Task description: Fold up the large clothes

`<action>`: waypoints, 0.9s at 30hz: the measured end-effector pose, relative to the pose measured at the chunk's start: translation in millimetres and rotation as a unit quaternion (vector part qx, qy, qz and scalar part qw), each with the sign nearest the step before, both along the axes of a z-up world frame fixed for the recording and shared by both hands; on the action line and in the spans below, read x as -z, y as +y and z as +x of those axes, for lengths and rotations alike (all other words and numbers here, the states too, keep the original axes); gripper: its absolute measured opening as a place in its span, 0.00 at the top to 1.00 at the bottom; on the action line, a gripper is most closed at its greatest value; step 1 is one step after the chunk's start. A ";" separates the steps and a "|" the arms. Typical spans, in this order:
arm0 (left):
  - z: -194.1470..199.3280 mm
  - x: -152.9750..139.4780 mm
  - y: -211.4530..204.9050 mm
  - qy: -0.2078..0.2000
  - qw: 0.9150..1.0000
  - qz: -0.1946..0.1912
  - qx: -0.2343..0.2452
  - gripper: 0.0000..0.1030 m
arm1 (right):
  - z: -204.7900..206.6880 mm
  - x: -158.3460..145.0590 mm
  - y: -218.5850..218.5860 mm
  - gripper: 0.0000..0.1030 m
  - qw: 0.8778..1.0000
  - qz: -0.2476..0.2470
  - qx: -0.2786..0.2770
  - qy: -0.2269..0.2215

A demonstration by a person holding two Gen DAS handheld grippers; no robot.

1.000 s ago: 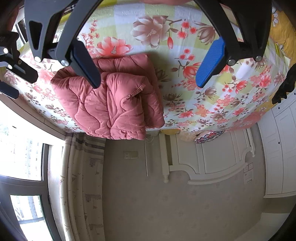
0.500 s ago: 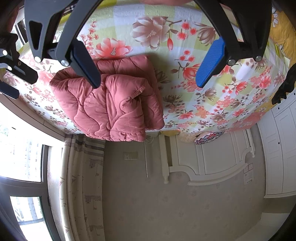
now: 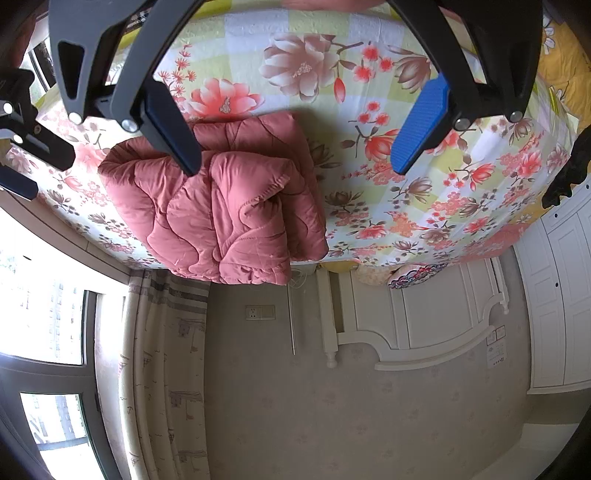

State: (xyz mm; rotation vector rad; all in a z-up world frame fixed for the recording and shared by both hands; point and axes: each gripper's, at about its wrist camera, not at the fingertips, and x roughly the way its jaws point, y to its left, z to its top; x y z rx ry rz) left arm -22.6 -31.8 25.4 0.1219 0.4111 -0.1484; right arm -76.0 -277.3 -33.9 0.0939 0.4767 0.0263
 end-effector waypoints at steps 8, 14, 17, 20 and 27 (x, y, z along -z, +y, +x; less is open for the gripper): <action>-1.1 1.4 1.4 0.000 1.000 0.000 0.000 0.02 | -0.1 0.3 0.8 0.04 1.000 0.000 0.000 0.001; -0.5 1.1 0.2 0.000 1.000 0.002 0.001 0.02 | -0.1 0.7 2.0 0.04 1.000 0.001 0.000 0.001; -1.8 3.6 2.3 0.001 1.000 0.001 0.002 0.02 | 0.0 1.2 2.3 0.04 1.000 0.001 0.001 0.001; -0.9 2.4 0.4 0.001 1.000 0.001 0.002 0.02 | 0.0 1.3 2.1 0.04 1.000 0.001 0.001 0.001; -1.3 8.3 2.4 0.007 1.000 0.004 0.006 0.02 | 0.4 2.8 2.8 0.04 1.000 0.001 0.000 0.003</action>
